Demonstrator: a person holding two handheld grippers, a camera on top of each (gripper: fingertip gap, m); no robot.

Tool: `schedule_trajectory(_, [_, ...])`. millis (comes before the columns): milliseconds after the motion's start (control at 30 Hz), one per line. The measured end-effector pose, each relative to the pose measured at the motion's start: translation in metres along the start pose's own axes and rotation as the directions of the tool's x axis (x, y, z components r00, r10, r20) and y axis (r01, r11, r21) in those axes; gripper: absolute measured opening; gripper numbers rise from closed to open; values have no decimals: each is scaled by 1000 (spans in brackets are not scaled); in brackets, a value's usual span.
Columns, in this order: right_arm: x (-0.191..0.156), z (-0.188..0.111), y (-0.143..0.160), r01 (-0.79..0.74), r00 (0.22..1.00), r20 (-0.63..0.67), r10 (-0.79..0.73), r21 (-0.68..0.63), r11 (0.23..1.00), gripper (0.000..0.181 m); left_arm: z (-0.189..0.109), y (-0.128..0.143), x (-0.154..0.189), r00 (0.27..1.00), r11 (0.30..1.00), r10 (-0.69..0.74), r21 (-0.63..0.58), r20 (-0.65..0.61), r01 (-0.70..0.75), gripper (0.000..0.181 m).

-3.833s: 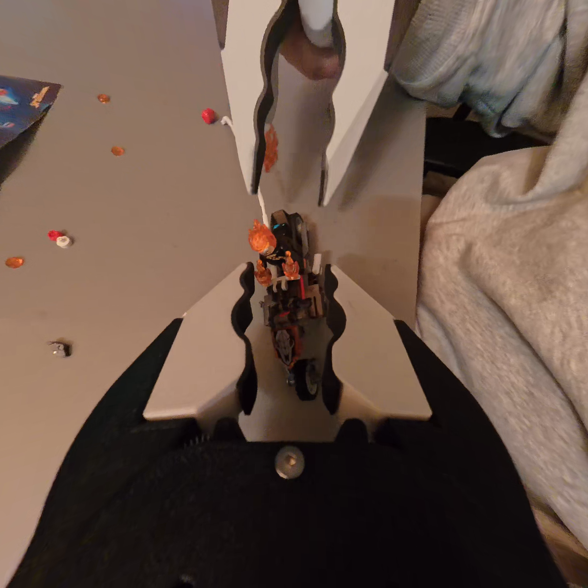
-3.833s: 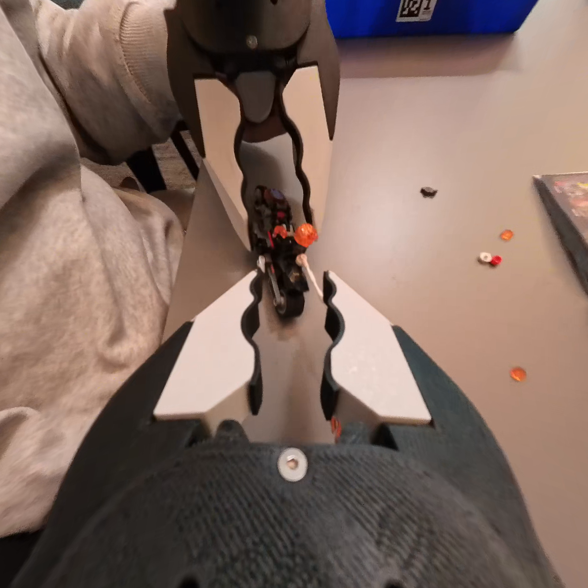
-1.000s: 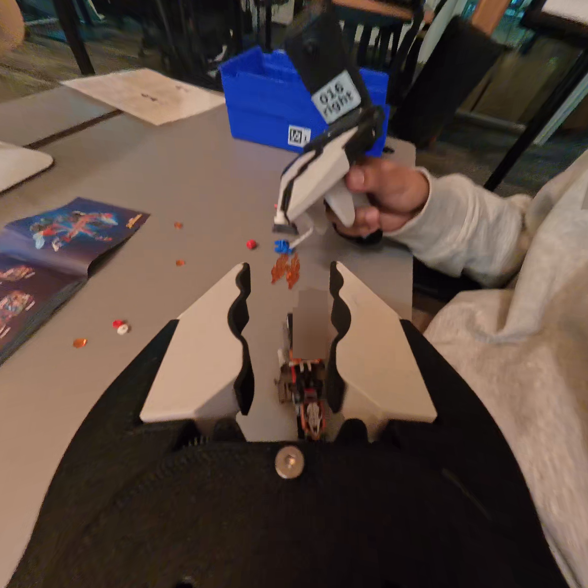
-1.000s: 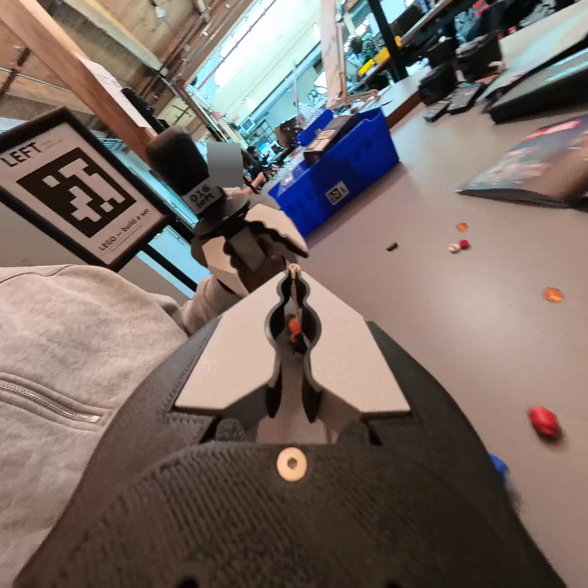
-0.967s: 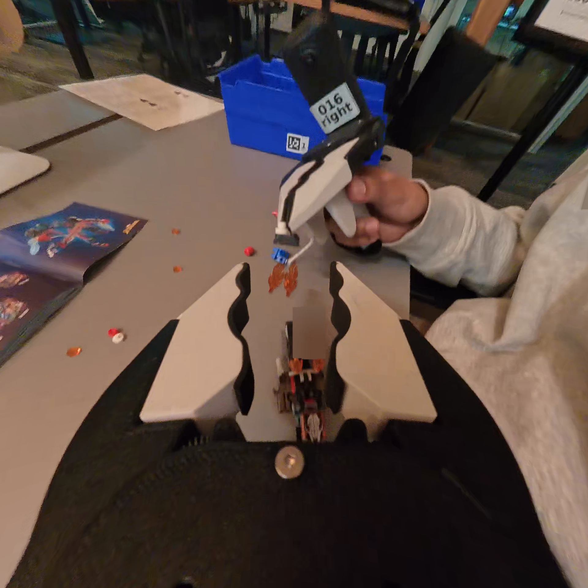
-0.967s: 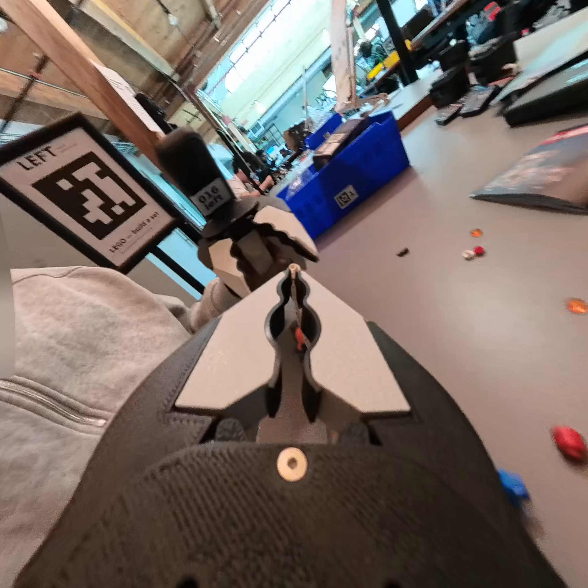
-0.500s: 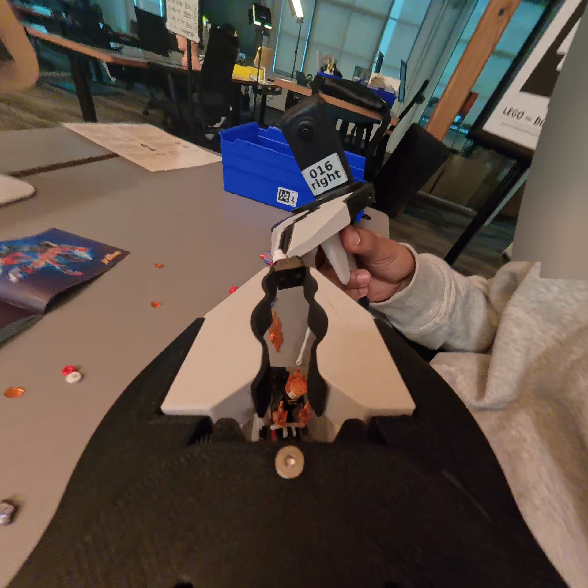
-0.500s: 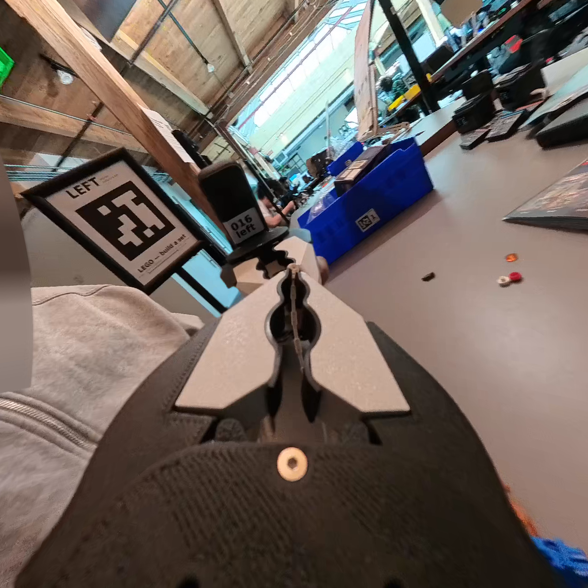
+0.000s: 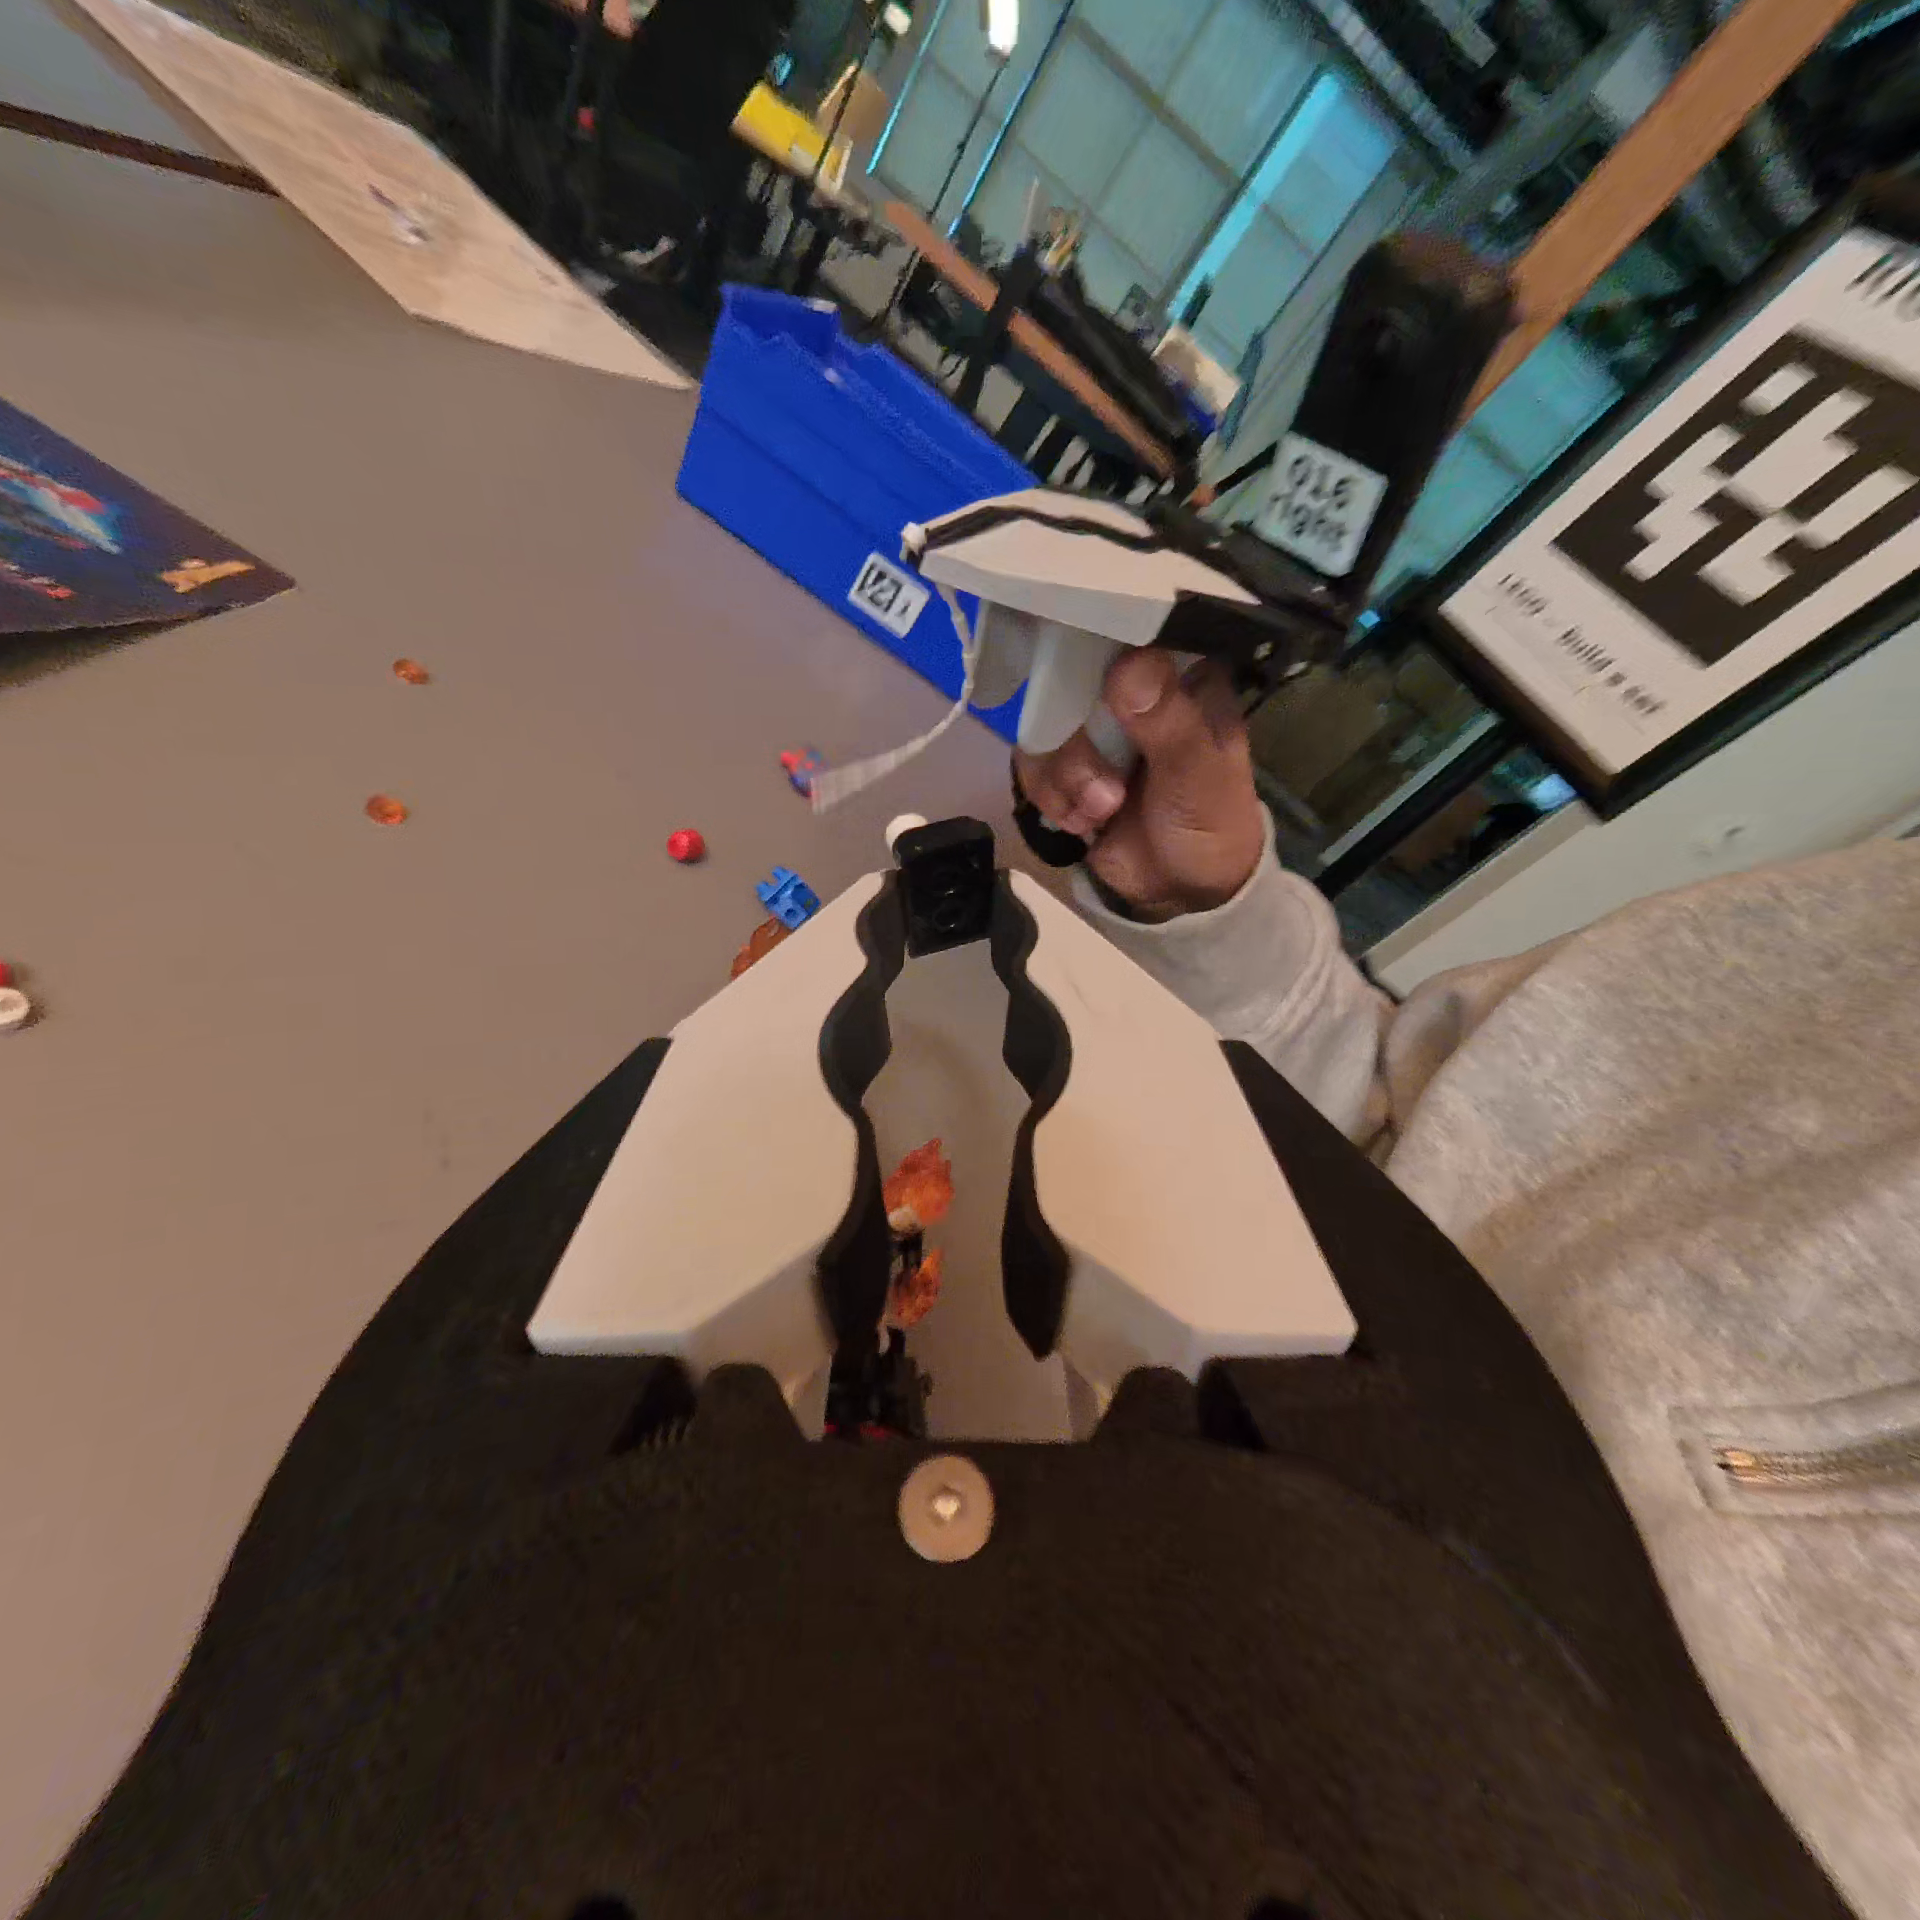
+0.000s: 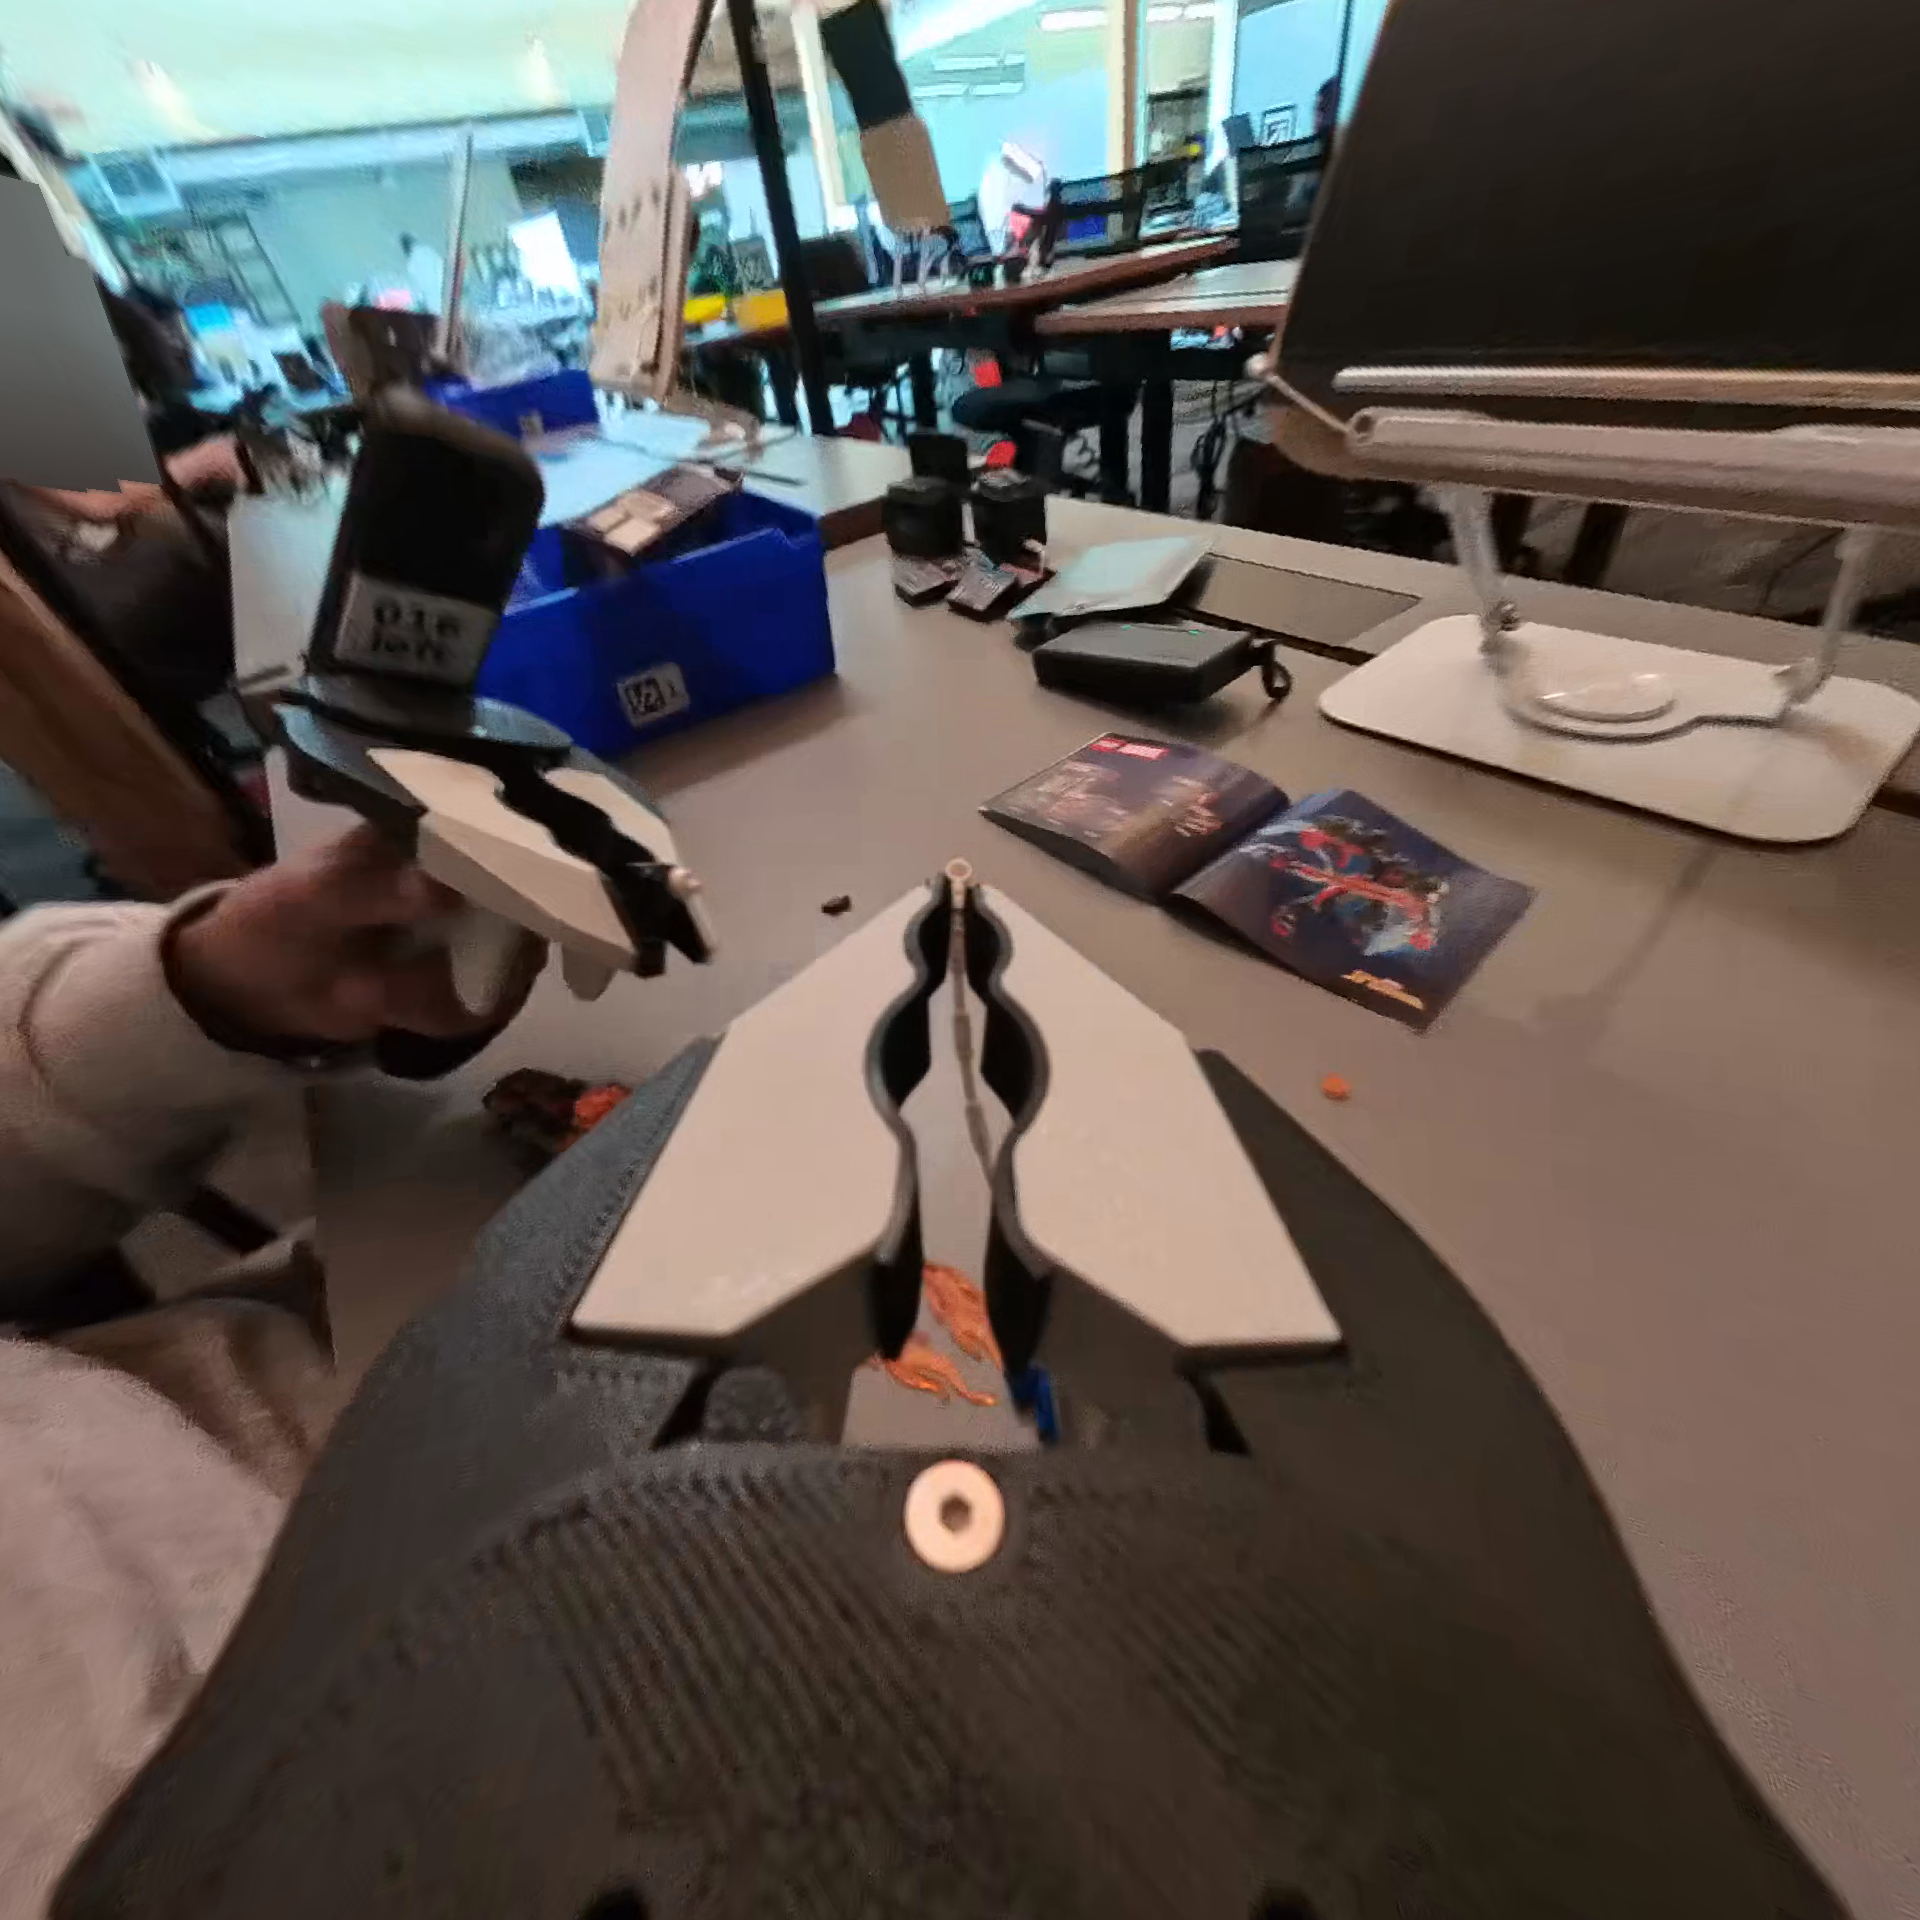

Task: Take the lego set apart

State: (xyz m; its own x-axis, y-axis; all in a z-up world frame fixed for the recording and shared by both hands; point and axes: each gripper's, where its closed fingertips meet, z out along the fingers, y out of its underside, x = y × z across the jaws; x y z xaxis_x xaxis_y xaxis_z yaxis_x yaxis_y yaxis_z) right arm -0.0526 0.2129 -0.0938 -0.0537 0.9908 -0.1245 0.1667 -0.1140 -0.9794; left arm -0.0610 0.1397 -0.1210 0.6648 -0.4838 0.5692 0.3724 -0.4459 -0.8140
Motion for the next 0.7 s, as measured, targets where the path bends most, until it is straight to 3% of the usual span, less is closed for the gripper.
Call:
schedule_trajectory(67, [17,-7,2,-25,999,-48,24,-10,1000,0,-5,-8,11,993,997,-40,61,-112,46,14])
schedule_trajectory(133, [35,-8,22,-40,993,-113,26,-123,992,1,-8,-15,19,982,993,-53,94,-182,71,14])
schedule_trajectory(200, [48,-7,41,-71,988,-152,39,-214,974,1,-9,-17,21,982,993,-34,106,-185,54,14])
schedule_trajectory(467, [60,1,78,-125,983,-167,74,-324,938,9,-6,-14,23,984,997,1,78,-180,13,14])
schedule_trajectory(600, [57,4,81,-96,988,-149,48,-335,937,23,-9,-15,24,961,992,-90,65,-261,111,14])
schedule_trajectory(700, [34,6,56,-27,999,-40,19,-231,973,28,-12,-15,27,928,981,-162,46,-335,188,15])
